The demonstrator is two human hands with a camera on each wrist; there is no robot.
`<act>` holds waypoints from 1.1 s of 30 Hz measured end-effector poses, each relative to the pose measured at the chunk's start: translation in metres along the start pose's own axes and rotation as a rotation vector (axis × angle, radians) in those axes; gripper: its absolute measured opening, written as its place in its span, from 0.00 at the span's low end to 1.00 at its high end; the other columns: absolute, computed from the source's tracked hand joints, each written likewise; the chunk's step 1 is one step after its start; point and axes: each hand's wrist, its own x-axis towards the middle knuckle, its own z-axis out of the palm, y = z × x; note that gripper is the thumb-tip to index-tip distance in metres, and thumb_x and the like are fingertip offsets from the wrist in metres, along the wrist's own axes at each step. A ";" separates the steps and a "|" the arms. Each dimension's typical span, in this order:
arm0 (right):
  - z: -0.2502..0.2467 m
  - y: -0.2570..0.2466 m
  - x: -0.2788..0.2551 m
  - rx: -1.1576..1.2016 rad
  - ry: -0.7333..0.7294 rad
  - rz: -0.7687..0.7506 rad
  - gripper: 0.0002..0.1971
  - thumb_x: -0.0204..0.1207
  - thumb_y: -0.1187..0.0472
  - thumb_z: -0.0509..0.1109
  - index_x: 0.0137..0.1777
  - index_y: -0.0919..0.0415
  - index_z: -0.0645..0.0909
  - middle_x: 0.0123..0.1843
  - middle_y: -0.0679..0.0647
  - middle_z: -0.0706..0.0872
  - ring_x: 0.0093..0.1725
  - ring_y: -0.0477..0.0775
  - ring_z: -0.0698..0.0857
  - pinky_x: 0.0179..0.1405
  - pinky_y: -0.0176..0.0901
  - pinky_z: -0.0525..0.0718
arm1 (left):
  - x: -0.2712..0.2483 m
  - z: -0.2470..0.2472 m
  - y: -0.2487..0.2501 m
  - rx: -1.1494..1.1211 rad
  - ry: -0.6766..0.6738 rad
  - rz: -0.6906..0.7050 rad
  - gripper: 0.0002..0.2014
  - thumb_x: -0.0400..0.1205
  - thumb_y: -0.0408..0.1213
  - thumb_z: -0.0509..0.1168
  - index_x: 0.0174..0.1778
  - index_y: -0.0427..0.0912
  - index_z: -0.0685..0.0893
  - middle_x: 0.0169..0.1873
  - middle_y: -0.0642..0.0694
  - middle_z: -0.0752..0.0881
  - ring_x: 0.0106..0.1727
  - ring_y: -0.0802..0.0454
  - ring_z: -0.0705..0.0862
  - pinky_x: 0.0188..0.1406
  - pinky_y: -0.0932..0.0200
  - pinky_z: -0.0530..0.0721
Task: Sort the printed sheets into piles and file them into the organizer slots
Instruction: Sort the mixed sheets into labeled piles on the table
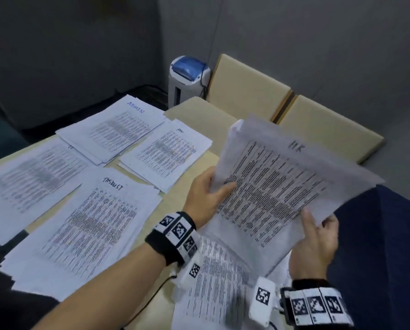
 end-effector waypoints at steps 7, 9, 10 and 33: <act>-0.003 0.051 -0.018 -0.425 -0.042 0.165 0.31 0.76 0.46 0.75 0.69 0.70 0.76 0.66 0.65 0.83 0.64 0.64 0.82 0.68 0.55 0.78 | -0.019 -0.026 -0.072 0.241 -0.077 -0.299 0.16 0.80 0.42 0.72 0.58 0.42 0.75 0.50 0.51 0.82 0.44 0.55 0.83 0.48 0.57 0.85; 0.007 0.046 -0.011 -0.381 -0.002 0.149 0.34 0.78 0.47 0.74 0.77 0.66 0.71 0.73 0.57 0.79 0.72 0.59 0.78 0.77 0.58 0.72 | -0.024 -0.043 -0.083 0.303 -0.148 -0.378 0.21 0.80 0.49 0.71 0.64 0.43 0.75 0.60 0.50 0.81 0.54 0.59 0.81 0.60 0.59 0.79; 0.015 0.040 -0.007 -0.372 0.000 0.121 0.33 0.77 0.46 0.74 0.76 0.64 0.72 0.70 0.53 0.80 0.69 0.56 0.79 0.76 0.58 0.73 | -0.024 -0.050 -0.088 0.342 -0.182 -0.414 0.27 0.81 0.52 0.69 0.72 0.43 0.73 0.70 0.49 0.76 0.66 0.55 0.78 0.71 0.57 0.74; -0.009 0.138 -0.049 -1.068 0.059 0.534 0.22 0.69 0.53 0.82 0.58 0.61 0.80 0.59 0.61 0.83 0.54 0.59 0.81 0.61 0.52 0.77 | 0.176 -0.262 -0.135 1.139 0.061 -0.745 0.20 0.85 0.43 0.62 0.69 0.34 0.74 0.64 0.33 0.82 0.61 0.35 0.83 0.62 0.44 0.82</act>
